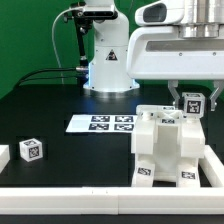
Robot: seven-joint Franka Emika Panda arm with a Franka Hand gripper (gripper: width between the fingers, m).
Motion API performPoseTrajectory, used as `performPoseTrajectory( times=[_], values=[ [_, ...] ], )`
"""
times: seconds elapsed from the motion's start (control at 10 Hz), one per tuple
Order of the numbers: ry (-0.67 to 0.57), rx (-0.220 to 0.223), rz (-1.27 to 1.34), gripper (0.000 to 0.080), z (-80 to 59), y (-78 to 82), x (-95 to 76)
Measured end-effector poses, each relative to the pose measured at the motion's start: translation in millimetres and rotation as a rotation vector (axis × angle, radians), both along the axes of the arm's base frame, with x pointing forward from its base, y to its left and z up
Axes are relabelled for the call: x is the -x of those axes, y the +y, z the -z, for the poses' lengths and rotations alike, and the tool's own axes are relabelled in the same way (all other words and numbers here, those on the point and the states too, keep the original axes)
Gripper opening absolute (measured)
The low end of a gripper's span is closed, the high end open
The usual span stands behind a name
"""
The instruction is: Assemble chair
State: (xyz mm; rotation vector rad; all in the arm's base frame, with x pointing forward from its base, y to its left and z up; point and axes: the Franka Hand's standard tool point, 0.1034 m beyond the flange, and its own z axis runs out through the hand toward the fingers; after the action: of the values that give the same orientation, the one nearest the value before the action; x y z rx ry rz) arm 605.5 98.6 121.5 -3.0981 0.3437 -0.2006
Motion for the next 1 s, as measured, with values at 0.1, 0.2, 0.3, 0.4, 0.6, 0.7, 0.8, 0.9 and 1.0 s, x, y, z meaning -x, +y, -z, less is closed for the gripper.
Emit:
performPoseTrajectory(
  times=[0.1, 0.2, 0.3, 0.4, 0.6, 0.7, 0.8, 0.9, 1.0],
  values=[
    [-0.007, 0.002, -0.001, 0.0281, 1.6, 0.1, -1.1],
    [-0.013, 0.003, -0.001, 0.0281, 1.5, -1.0, -2.4],
    [-0.015, 0.003, -0.001, 0.0281, 1.5, -1.8, -3.0],
    [-0.020, 0.004, -0.001, 0.0281, 1.6, -2.1, -3.9],
    [-0.024, 0.005, -0.001, 0.0281, 2.5, -1.3, -4.5],
    [-0.025, 0.005, -0.001, 0.0281, 2.7, -1.2, -4.7],
    [-0.029, 0.005, -0.001, 0.0281, 2.8, -1.0, -5.0],
    [-0.032, 0.006, -0.001, 0.0281, 2.9, -1.1, -5.3],
    [-0.033, 0.006, -0.001, 0.0281, 2.9, -1.1, -5.3]
  ],
)
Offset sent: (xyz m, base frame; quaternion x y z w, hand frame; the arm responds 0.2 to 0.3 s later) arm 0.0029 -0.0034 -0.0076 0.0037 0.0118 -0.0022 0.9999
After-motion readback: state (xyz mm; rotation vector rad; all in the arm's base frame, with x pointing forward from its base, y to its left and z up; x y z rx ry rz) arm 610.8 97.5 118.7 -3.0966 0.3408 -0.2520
